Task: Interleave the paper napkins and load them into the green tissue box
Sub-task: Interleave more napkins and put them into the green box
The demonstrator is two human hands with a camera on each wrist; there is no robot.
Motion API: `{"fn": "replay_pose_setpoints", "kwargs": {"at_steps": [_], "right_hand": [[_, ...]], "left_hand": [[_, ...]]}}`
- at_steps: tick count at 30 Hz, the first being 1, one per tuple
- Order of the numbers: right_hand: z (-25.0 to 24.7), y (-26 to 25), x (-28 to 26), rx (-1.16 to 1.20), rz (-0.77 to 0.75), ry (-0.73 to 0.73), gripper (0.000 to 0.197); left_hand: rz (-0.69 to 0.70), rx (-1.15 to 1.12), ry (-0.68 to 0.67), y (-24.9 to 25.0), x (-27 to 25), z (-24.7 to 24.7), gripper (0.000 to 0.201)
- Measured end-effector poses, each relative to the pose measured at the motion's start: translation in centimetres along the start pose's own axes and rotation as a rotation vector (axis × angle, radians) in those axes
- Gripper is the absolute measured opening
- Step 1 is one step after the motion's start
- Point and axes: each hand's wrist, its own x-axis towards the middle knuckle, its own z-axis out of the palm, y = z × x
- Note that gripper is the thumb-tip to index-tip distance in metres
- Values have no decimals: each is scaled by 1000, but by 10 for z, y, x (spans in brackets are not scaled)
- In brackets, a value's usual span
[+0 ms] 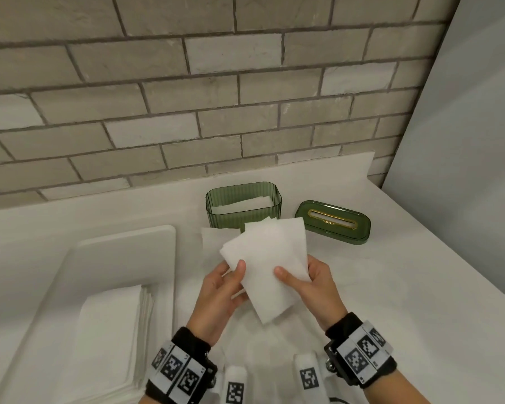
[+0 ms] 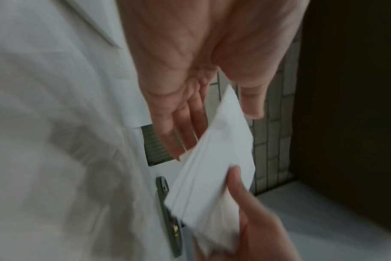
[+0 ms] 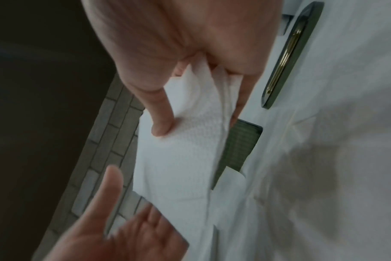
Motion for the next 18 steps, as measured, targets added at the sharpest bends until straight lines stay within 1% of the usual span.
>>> {"fn": "replay_pose_setpoints", "kwargs": {"at_steps": [2,4,5,7,8,9,11,12,15,17,18], "right_hand": [[7,6,4,0,-83,39,37],[14,13,5,-28,-121,44,42],[16,14,4,-31,-128,34,40],[18,14,3,-4,-102,7,28],[18,13,4,11,-88,-5,27],[17,12,4,10,-89,-5,35],[13,11,6,-35,-114,-3,58],[12,11,7,-50,-128,0,59],[9,11,10,-55,-125,26,38],[9,10,10,-75,-124,19,32],[10,9,10,-78,-126,6,31]], "left_hand": [[67,72,55,-8,-1,5,38],[130,118,131,-14,0,8,30],[151,127,168,-15,1,8,26],[180,131,221,-13,2,6,22],[193,140,241,-11,3,5,21],[206,153,253,-9,4,2,21],[212,171,257,-5,6,-2,21],[203,169,261,-4,6,-4,21],[181,145,278,-3,7,-10,19],[200,137,279,-3,7,-12,20],[216,134,274,-1,6,-12,23]]}}
